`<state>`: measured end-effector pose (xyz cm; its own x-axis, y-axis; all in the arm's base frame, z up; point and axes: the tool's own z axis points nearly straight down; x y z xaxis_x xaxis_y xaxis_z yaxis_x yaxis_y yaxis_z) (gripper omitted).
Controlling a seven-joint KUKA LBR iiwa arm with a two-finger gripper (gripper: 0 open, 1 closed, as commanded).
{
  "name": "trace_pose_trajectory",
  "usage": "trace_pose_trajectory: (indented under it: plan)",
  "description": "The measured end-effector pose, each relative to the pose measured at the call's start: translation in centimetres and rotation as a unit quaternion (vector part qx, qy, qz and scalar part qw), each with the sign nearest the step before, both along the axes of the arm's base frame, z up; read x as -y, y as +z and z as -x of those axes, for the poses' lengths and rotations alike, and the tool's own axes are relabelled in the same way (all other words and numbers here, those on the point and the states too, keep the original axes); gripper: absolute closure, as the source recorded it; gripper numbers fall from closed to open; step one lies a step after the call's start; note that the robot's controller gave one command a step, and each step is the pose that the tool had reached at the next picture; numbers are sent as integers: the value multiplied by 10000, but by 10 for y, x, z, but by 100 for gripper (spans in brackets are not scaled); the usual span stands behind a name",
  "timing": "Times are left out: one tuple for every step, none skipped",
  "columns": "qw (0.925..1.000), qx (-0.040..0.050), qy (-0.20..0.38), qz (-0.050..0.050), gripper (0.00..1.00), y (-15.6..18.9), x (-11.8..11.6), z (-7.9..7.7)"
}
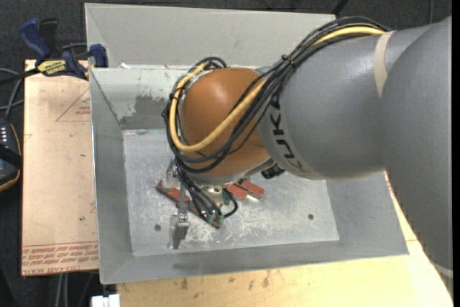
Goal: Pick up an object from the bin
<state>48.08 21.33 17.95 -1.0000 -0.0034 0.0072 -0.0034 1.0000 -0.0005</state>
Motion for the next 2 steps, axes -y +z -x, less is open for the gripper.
trace_pose_trajectory:
  plan:
    - [10000, 30, -16, -6, 0, 3, 1, -2]
    - [9992, 75, 400, -21, 0, -48, 31, -57]
